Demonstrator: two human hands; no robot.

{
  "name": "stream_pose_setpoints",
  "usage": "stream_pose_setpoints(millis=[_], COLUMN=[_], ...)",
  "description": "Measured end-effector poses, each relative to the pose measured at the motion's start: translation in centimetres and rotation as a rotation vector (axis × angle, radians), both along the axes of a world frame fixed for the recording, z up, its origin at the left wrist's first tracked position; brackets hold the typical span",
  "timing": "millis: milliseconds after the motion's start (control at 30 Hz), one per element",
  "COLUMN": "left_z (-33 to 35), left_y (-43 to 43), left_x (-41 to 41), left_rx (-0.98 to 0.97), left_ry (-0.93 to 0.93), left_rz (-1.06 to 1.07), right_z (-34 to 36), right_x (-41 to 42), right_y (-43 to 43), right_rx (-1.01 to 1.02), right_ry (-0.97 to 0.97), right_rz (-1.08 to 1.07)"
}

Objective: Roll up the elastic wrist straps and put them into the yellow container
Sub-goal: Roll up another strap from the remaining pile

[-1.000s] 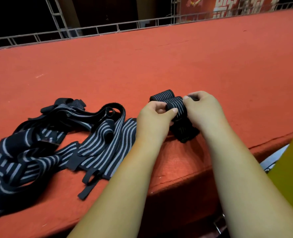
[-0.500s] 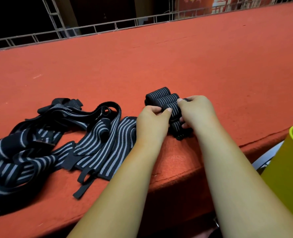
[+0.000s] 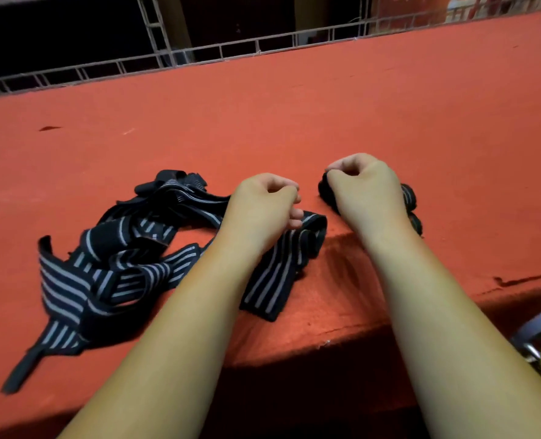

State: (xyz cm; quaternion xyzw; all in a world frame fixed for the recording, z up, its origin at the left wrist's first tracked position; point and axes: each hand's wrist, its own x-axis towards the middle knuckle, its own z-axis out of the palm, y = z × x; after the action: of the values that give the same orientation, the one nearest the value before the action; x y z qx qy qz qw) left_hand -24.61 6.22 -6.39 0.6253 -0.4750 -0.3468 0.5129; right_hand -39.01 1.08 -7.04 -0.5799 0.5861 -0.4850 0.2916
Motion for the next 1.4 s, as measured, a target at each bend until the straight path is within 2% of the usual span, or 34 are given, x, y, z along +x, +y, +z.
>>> stream_pose_setpoints(millis=[200, 300, 467, 567, 667, 900, 967, 1100, 1400], left_z=[-0.6, -1.3, -2.7, -3.4, -4.7, -5.5, -5.4, -4.9, -4.6], left_y=[0.6, 0.3, -0.6, -1.0, -1.6, -2.1, -1.9, -1.1, 0.1], left_x=[5.9, 8.4, 10.9, 11.2, 11.5, 12.0, 12.0, 11.7, 11.6], left_rx=[0.055, 0.072, 0.175, 0.276, 0.223, 0.219, 0.229, 0.251, 0.242], left_ry=[-0.18, -0.255, -0.329, -0.475, -0.555, -0.557, -0.539, -0.58, -0.588], left_rz=[0.143, 0.201, 0.165, 0.099, 0.065, 0.13, 0.131, 0.098, 0.098], right_z=[0.0, -0.3, -0.9, -0.8, -1.0, -2.1, -2.6, -3.4, -2.7], right_x=[5.6, 8.0, 10.7, 11.6, 12.2, 12.6, 12.8, 13.4, 12.7], right_y=[0.8, 0.6, 0.1, 0.4, 0.3, -0.8, -0.9, -1.3, -1.2], right_rx=[0.046, 0.039, 0.074, 0.181, 0.284, 0.297, 0.257, 0.192, 0.225], right_ry=[-0.011, -0.046, 0.057, 0.263, 0.433, 0.415, 0.331, -0.075, -0.732], right_rz=[0.204, 0.215, 0.207, 0.307, 0.413, 0.44, 0.424, 0.311, 0.282])
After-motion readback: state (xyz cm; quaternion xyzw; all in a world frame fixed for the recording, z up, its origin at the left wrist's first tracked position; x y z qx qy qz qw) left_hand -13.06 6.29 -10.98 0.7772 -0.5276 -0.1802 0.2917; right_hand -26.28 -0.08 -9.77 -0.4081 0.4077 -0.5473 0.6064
